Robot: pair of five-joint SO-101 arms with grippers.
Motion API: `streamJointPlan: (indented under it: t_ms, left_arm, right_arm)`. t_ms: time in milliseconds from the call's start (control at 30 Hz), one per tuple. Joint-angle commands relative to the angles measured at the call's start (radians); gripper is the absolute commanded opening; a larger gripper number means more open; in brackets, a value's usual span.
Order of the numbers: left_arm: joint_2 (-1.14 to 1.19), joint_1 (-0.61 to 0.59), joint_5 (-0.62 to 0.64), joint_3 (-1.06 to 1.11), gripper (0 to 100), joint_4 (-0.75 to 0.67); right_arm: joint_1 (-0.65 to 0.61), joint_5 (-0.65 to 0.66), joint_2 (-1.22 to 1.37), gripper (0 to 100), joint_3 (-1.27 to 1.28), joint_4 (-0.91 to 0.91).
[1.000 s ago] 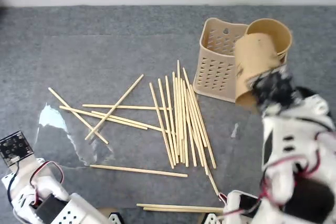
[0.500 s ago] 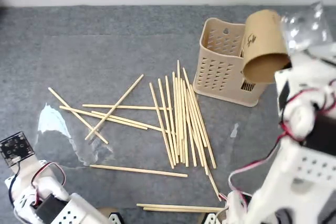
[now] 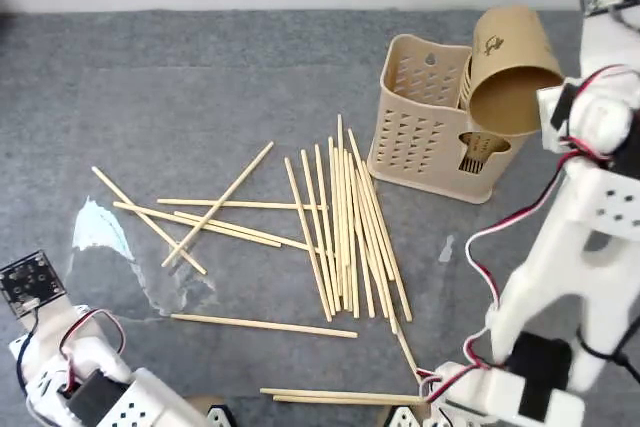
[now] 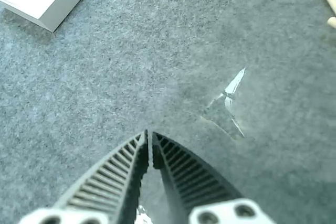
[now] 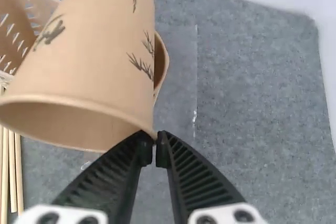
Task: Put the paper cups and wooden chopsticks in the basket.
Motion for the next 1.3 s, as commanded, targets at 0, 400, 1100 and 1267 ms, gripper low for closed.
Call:
streamJointPlan:
  t_ms: [0, 400, 1100, 1267]
  left_arm:
    - [-0.015, 0.006, 0.002, -0.010, 1, 0.003]
    - [-0.015, 0.006, 0.002, -0.010, 1, 0.003]
    - [-0.015, 0.006, 0.002, -0.010, 1, 0.031]
    - [-0.015, 0.006, 0.002, -0.010, 1, 0.031]
  right_arm:
    - [-0.010, -0.014, 0.005, 2.2, -0.098, 0.027]
    - [-0.018, -0.044, 0.015, 12.5, -0.107, -0.107]
    - [-0.108, 0.015, 0.145, 0.9, -0.114, -0.186]
    - [-0.107, -0.002, 0.143, 0.9, -0.114, -0.085]
